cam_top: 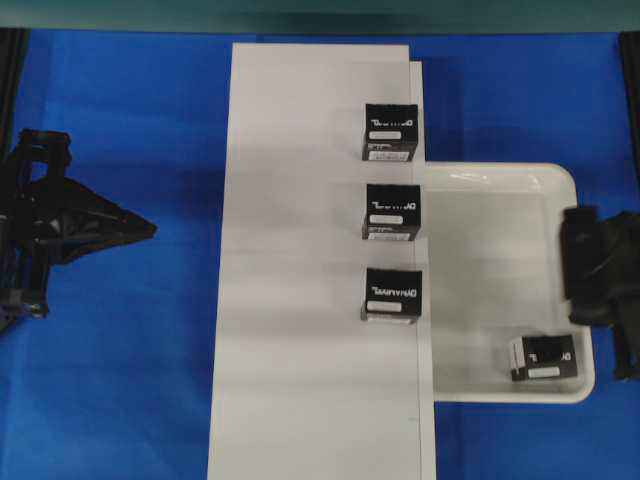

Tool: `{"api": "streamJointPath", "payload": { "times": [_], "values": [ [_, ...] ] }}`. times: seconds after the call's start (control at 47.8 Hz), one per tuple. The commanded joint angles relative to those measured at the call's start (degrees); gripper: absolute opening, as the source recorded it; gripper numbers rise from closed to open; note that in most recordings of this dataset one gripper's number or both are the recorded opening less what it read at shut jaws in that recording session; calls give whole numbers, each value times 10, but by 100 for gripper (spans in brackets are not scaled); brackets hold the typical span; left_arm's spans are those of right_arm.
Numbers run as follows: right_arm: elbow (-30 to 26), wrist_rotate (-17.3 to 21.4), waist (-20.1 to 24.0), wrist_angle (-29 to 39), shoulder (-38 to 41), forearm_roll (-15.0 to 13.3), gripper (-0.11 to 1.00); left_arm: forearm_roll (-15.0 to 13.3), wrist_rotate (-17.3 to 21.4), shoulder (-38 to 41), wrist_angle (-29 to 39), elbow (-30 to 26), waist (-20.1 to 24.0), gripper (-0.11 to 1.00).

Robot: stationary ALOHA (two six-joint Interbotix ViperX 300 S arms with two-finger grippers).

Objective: Place the box from the white plastic tray onto the white base.
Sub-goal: 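Move the right gripper over the black-and-white box in the tray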

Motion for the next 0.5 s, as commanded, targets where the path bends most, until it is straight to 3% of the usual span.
{"api": "streamJointPath", "payload": {
  "times": [0.0, 0.335, 0.418, 0.481],
  "values": [
    [4, 1, 4, -13, 34, -2, 2, 1, -1, 7, -4, -16, 2, -5],
    [26, -2, 29, -98, 77, -2, 5, 1, -1, 11, -3, -17, 2, -5],
    [31, -3, 29, -98, 77, -2, 9, 1, -2, 11, -4, -17, 2, -5],
    [32, -2, 29, -98, 77, 0, 19, 1, -4, 11, -4, -17, 0, -5]
  ]
}}
